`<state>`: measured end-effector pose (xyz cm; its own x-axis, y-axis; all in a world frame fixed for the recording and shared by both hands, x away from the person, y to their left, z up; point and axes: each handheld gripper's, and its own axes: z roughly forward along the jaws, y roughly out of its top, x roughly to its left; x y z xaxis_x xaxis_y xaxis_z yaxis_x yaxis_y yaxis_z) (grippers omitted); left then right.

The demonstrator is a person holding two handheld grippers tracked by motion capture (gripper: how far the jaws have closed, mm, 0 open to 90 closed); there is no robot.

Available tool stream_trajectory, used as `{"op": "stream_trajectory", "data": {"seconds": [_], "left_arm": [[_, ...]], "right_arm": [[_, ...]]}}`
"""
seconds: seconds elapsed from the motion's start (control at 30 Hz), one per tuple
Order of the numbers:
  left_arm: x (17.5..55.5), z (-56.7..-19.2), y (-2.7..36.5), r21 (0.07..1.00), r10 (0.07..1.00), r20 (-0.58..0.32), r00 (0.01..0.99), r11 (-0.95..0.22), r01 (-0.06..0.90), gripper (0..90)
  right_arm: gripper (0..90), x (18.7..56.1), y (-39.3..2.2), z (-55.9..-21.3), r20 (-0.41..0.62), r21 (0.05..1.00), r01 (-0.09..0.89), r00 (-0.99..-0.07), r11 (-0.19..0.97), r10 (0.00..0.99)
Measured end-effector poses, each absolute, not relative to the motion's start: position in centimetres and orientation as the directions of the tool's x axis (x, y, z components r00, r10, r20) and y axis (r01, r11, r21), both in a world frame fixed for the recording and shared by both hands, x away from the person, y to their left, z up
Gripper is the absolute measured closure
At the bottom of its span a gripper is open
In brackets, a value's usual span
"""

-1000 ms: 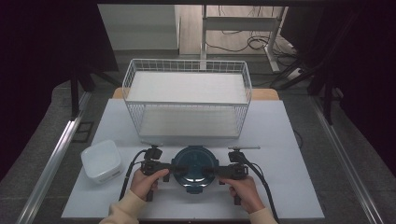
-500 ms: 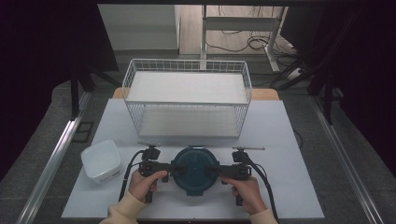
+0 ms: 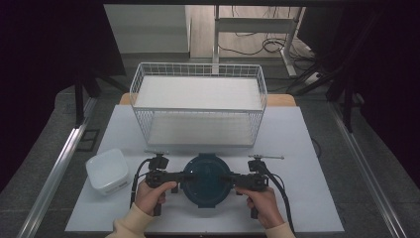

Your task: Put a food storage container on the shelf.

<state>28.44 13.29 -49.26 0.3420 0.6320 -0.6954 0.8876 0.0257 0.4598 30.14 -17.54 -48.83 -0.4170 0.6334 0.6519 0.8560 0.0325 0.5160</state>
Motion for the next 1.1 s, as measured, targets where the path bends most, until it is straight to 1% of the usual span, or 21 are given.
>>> {"op": "stream_trajectory", "data": {"seconds": [0.43, 0.87, 1.1], "left_arm": [[27.9, -48.1, 13.3, 0.497, 0.629, -0.683, 0.372, 0.026, 0.867, 35.8], [27.7, -47.4, 13.3, 0.514, 0.627, -0.676, 0.386, 0.026, 0.858, 35.9], [27.8, -46.3, 13.5, 0.528, 0.622, -0.671, 0.404, 0.018, 0.849, 35.8]], "right_arm": [[38.5, 29.7, -17.6, -47.5, 0.624, 0.558, 0.829, -0.457, 0.049, 0.634], [38.6, 29.5, -17.5, -46.7, 0.612, 0.579, 0.814, -0.474, 0.050, 0.633], [39.2, 29.3, -17.5, -45.7, 0.610, 0.589, 0.807, -0.478, 0.042, 0.631]]}}
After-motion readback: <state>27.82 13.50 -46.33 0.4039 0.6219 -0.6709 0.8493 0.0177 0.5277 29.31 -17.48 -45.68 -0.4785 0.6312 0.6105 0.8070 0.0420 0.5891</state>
